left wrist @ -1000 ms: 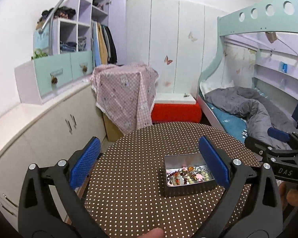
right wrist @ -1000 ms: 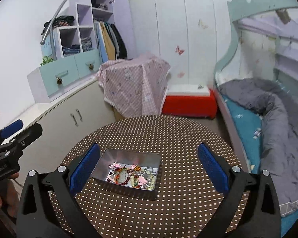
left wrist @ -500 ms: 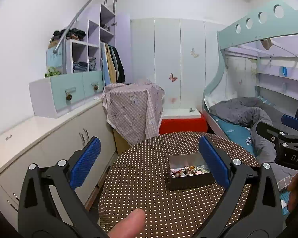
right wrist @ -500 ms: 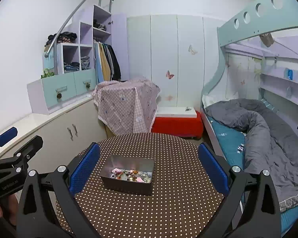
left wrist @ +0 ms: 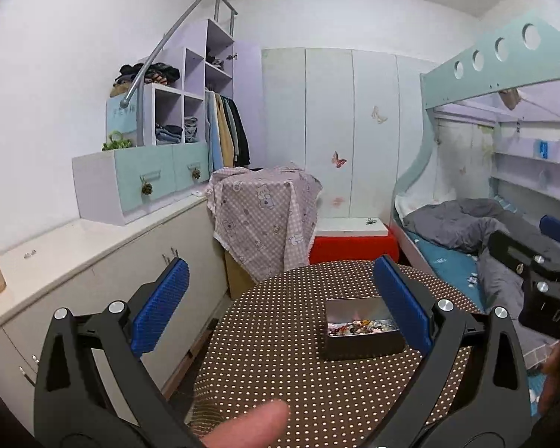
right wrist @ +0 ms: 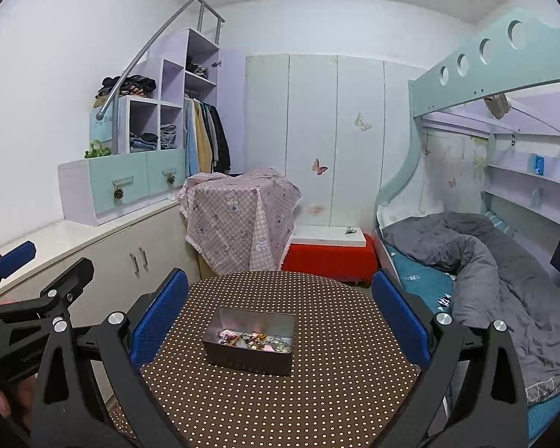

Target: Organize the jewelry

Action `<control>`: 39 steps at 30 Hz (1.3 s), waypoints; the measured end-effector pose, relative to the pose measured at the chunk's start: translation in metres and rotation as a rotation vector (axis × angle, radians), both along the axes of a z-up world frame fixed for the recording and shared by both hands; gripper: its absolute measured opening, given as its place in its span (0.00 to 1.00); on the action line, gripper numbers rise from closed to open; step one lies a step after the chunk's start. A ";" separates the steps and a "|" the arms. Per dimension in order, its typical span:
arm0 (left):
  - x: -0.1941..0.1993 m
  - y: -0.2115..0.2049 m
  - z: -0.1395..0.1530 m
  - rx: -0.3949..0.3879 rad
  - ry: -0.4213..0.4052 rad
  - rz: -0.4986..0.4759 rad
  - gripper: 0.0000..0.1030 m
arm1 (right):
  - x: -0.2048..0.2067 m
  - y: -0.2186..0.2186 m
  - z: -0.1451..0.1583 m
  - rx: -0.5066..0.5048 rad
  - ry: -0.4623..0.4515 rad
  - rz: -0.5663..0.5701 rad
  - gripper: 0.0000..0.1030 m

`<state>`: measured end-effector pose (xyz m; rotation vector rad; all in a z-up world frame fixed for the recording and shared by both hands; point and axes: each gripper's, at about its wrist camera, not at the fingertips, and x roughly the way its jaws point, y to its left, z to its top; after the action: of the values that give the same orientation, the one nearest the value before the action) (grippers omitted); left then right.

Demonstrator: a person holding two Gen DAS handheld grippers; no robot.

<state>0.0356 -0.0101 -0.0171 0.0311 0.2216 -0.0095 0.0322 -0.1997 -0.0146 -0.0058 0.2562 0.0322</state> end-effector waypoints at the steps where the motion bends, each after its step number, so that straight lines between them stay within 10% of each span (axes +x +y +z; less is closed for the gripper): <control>1: 0.001 0.001 0.000 -0.003 0.001 0.002 0.94 | 0.000 0.001 0.000 -0.002 0.002 0.001 0.92; 39: -0.004 -0.001 0.006 -0.020 -0.025 0.005 0.94 | 0.002 0.004 -0.002 0.020 0.011 0.002 0.92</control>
<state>0.0316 -0.0111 -0.0114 0.0110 0.1964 -0.0064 0.0342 -0.1958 -0.0168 0.0137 0.2665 0.0363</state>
